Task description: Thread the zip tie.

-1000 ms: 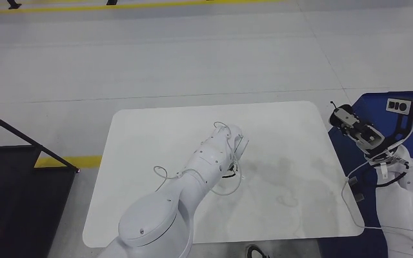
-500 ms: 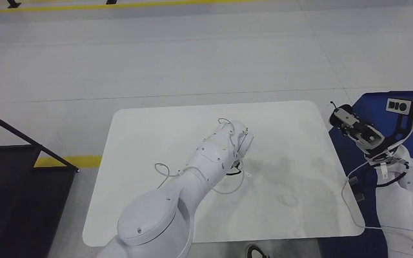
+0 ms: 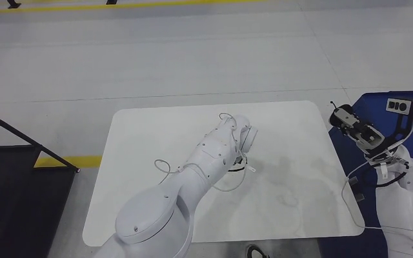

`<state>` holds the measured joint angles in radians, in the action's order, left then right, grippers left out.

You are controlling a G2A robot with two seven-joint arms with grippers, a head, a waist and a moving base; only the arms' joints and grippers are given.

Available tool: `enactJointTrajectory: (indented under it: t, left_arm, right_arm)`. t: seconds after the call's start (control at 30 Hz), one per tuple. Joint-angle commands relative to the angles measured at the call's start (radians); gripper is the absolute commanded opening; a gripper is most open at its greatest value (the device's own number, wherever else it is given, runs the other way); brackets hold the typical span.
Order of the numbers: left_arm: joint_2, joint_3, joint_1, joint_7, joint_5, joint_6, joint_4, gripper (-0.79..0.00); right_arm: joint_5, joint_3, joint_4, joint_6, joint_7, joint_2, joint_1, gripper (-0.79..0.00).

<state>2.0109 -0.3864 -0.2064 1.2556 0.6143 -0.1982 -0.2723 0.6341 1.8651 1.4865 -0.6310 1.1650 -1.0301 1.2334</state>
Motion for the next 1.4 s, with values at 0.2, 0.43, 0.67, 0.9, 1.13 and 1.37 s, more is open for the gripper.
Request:
enactJointTrajectory:
  t: [0.2, 0.43, 0.67, 0.9, 1.13, 1.37]
  left_arm:
    - [-0.021, -0.055, 0.041, 0.05, -0.055, 0.046, -0.048, -0.785]
    - [-0.033, -0.07, 0.043, 0.037, -0.055, 0.038, -0.068, -0.785]
    - [-0.039, -0.11, 0.028, 0.07, -0.138, 0.13, -0.083, -0.785]
    - [-0.107, -0.276, 0.079, 0.182, -0.377, 0.375, -0.064, -0.785]
    - [-0.189, -0.404, 0.004, 0.28, -0.648, 0.482, -0.149, -0.785]
    - [-0.189, -0.404, 0.004, 0.28, -0.648, 0.482, -0.149, -0.785]
  right_arm:
    - [0.0, 0.0, 0.0, 0.0, 0.0, 0.0, 0.0, -0.785]
    - [0.0, 0.0, 0.0, 0.0, 0.0, 0.0, 0.0, -0.785]
    - [0.003, 0.001, 0.014, 0.005, -0.016, 0.0, 0.002, -0.785]
    - [0.052, 0.09, 0.012, -0.013, 0.011, 0.017, -0.011, -0.785]
    - [0.05, 0.129, -0.006, 0.004, 0.029, 0.033, -0.037, -0.785]
    - [0.05, 0.129, -0.006, 0.004, 0.029, 0.033, -0.037, -0.785]
